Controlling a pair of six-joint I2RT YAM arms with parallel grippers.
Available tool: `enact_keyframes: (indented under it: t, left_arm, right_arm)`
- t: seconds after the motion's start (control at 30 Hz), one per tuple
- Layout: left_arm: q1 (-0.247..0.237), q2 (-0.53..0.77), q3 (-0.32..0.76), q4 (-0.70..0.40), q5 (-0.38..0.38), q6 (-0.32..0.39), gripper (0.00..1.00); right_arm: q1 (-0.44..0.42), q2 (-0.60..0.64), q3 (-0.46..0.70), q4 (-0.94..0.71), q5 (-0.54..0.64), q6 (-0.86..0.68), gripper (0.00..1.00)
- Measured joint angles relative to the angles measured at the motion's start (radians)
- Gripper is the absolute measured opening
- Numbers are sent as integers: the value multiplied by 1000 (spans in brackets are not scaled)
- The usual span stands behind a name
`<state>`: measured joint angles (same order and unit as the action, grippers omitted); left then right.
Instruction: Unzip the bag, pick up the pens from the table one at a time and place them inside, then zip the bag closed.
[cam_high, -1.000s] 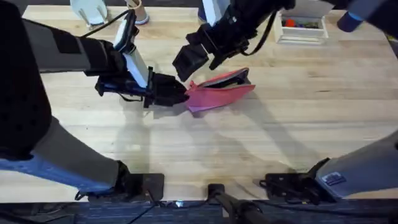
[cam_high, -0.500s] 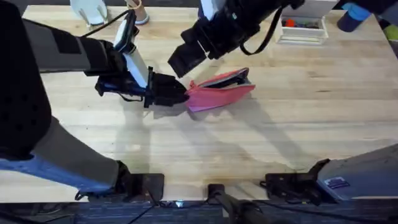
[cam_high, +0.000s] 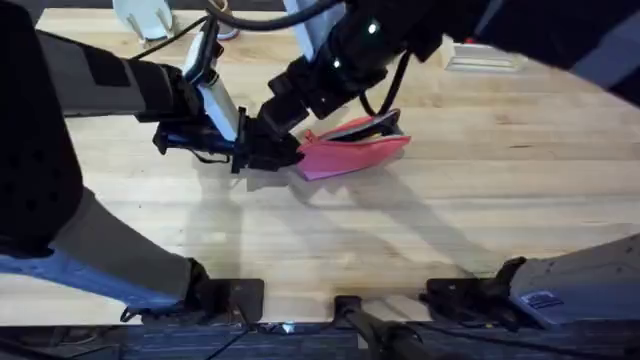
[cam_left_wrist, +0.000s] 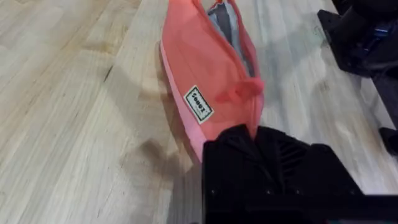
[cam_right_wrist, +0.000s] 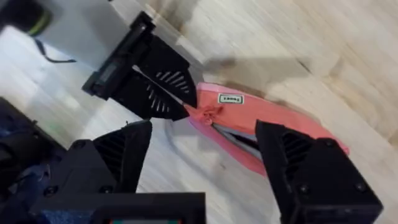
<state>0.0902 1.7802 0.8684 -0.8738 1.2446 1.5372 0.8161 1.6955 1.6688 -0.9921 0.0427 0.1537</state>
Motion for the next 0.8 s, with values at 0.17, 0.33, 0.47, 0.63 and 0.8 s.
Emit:
enact_keyframes:
  t: [0.17, 0.33, 0.47, 0.63, 0.8]
  left_arm:
    - [0, 0, 0, 0, 0, 0, 42]
    - [0, 0, 0, 0, 0, 0, 42]
    - [0, 0, 0, 2, 0, 0, 42]
    - [0, 0, 0, 7, 0, 0, 42]
    - [0, 0, 0, 8, 0, 0, 42]
  right_arm:
    - [5, 0, -37, 11, 33, 70, 996]
    - [5, 0, -51, 22, 44, 104, 996]
    - [5, 0, -68, 29, 46, 112, 996]
    - [5, 1, -130, 91, 47, 113, 996]
    - [5, 11, -192, 169, 47, 116, 995]
